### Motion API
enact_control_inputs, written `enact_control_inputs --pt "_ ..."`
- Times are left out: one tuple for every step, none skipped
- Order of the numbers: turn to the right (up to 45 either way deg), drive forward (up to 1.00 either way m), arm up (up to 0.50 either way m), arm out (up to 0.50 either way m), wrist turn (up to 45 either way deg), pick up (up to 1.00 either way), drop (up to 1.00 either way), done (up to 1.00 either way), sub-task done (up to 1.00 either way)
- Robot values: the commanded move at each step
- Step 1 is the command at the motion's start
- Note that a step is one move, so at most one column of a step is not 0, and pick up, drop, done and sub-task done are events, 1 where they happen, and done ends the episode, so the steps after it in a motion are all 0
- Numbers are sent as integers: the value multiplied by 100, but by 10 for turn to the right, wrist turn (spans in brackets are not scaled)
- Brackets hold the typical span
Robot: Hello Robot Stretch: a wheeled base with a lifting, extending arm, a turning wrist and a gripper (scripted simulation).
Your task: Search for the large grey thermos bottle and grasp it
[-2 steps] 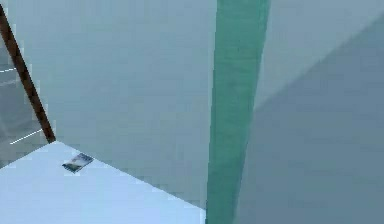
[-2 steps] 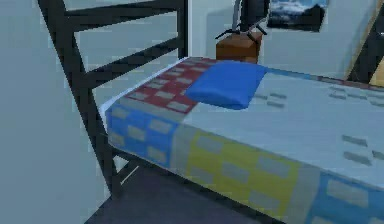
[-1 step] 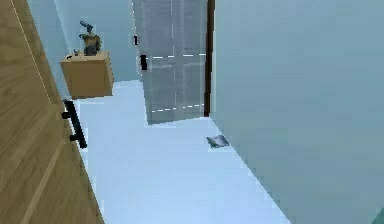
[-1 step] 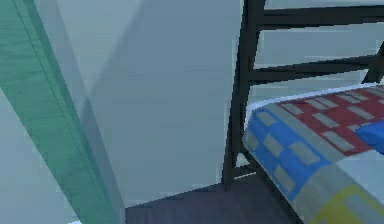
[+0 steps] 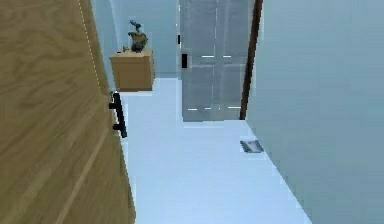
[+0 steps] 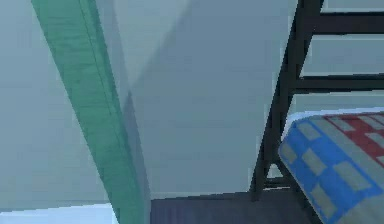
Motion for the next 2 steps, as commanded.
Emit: enact_control_inputs --pt "-30 0 0 0 0 0 0 0 0" --pt "0 100 0 0 0 0 0 0 0"
